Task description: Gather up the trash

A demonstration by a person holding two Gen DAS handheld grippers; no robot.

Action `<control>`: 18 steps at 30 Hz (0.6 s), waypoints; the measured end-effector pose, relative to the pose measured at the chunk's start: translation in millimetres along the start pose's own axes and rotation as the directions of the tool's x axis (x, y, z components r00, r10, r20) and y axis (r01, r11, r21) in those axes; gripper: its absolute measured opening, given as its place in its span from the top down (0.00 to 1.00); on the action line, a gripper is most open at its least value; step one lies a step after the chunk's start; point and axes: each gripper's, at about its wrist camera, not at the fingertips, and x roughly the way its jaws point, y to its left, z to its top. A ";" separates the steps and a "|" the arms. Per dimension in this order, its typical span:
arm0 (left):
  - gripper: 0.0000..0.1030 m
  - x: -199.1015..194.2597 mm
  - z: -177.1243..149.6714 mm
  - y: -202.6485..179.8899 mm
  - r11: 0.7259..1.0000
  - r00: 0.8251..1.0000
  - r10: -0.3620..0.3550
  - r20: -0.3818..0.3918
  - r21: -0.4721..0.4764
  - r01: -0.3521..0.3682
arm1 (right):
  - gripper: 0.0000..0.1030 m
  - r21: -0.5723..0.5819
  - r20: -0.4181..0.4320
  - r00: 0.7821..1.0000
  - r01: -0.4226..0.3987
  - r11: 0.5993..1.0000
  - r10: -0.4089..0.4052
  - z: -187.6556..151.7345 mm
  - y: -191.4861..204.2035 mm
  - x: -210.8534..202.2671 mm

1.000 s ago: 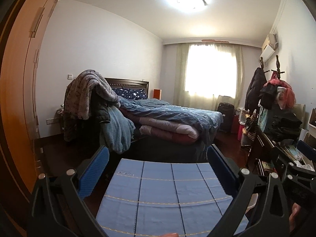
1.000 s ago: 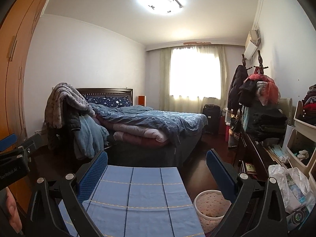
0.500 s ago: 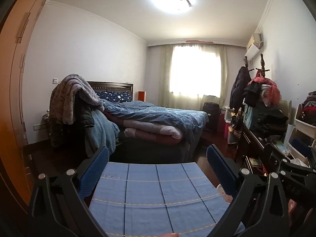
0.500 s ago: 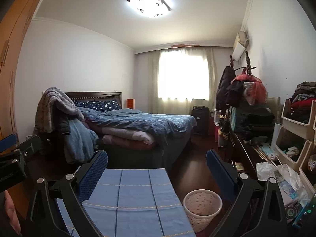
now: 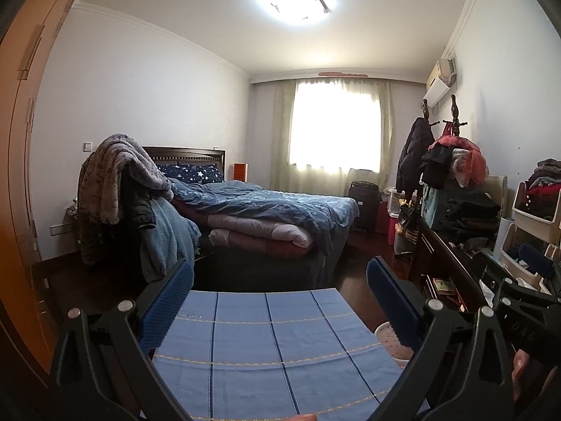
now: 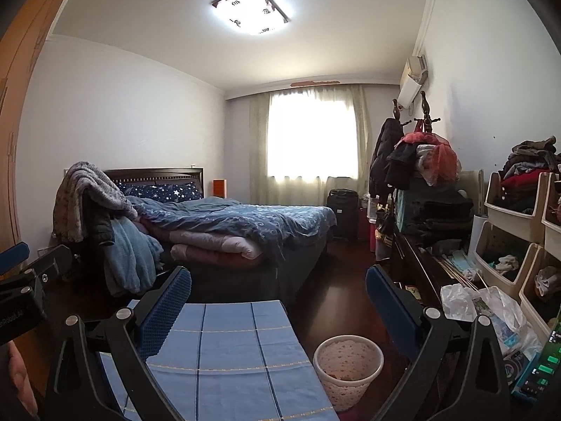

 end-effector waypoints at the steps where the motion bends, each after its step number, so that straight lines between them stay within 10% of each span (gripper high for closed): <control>1: 0.03 -0.1 -0.2 -0.8 1.000 1.000 -0.001 0.000 0.002 0.001 | 0.03 0.001 0.000 1.000 0.000 1.000 0.000 -0.7 -0.3 -0.2; 18: 0.03 -1.1 -2.7 -1.7 1.000 1.000 -0.010 0.001 0.008 0.010 | 0.03 0.000 -0.004 1.000 -0.003 1.000 0.003 -2.8 0.6 1.6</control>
